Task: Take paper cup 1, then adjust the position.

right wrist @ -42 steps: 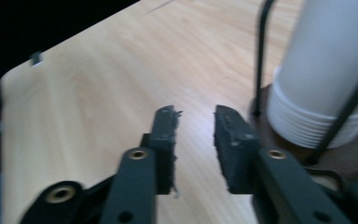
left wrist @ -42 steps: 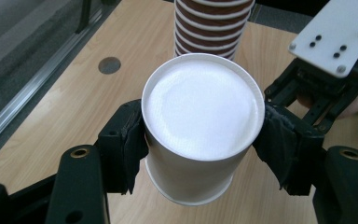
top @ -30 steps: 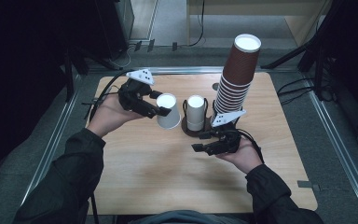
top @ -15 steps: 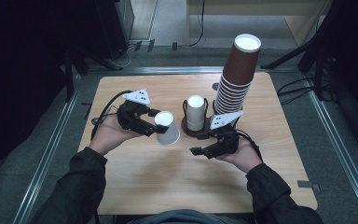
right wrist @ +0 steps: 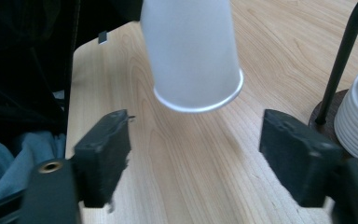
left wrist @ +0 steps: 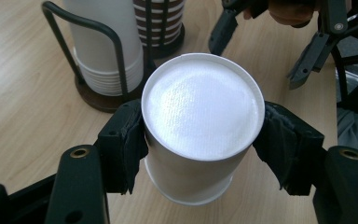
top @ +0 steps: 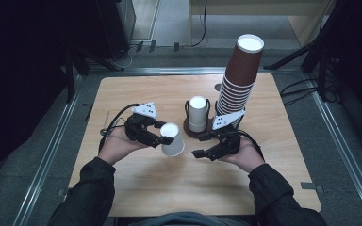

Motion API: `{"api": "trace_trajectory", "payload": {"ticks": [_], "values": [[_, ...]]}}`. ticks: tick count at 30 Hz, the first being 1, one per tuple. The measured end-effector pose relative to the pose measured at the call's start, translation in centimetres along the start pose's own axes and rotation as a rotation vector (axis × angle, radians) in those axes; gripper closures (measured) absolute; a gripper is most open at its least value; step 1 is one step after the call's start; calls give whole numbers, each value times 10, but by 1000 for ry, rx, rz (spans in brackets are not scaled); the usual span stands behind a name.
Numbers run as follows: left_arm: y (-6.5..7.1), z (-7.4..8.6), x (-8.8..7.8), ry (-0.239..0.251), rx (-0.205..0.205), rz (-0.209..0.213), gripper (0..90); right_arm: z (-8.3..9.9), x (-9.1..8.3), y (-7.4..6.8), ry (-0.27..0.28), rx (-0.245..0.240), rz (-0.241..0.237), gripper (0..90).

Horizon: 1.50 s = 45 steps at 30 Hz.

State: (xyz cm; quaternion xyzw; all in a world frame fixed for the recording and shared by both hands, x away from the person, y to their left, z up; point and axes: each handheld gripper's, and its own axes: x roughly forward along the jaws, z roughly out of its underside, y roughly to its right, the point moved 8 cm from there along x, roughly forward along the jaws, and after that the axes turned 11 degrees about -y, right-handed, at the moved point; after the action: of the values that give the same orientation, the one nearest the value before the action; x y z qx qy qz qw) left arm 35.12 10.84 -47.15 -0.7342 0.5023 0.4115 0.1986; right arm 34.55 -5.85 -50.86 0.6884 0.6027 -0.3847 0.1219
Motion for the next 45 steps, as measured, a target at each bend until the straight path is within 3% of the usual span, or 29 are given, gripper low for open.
{"api": "trace_trajectory", "payload": {"ticks": [3, 12, 28, 29, 45], "values": [[3, 2, 5, -25, 14, 5, 353, 0, 1, 0, -1, -4, 1, 229], [13, 2, 13, -27, 29, 39, 353, 0, 2, 0, 1, -44, 19, 227], [34, -7, 20, -49, 122, 94, 353, 0, 18, -15, -24, -114, -45, 190], [36, -7, 22, -58, 142, 96, 353, -1, 20, -15, -30, -122, -44, 190], [50, -13, 33, -76, 190, 126, 352, -1, 37, -25, -71, -159, -59, 188]]}}
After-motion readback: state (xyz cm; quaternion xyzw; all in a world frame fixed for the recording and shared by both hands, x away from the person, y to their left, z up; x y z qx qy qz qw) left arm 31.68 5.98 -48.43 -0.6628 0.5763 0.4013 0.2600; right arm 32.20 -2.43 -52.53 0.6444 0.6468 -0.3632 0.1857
